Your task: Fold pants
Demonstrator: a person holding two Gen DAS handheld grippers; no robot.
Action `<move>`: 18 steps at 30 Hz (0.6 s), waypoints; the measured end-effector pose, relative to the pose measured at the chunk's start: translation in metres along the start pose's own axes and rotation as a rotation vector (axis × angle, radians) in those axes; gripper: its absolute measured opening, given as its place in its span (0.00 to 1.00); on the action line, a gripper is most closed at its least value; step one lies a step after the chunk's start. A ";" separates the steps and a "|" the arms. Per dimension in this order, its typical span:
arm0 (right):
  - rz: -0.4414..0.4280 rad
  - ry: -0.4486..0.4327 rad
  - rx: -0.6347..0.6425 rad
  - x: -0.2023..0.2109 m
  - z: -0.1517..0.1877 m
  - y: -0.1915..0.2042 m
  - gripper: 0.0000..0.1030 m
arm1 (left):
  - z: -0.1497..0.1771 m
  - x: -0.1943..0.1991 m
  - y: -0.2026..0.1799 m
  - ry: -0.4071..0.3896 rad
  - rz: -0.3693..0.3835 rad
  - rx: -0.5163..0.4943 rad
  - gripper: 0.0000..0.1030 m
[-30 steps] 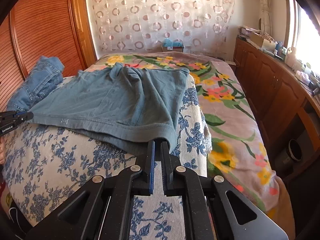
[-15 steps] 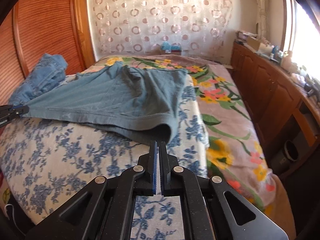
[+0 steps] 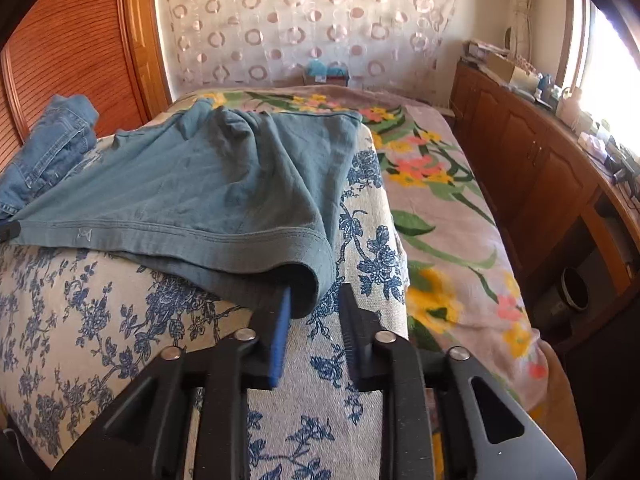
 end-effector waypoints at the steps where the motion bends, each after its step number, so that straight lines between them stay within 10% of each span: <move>1: -0.003 -0.003 -0.001 0.000 0.000 -0.001 0.04 | 0.000 0.000 0.000 -0.001 0.001 0.001 0.05; 18: -0.064 -0.112 0.006 0.069 0.019 0.010 0.00 | 0.006 0.040 0.004 -0.040 0.027 0.015 0.05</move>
Point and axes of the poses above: each gripper's, at about its wrist camera, not at the fingertips, and x roughly against the way its jaws point, y to its left, z to its underside, the point moved 4 cm from there along -x, roughly the way its jaws point, and after that the axes turned 4 degrees about x, right-handed, at the moved point
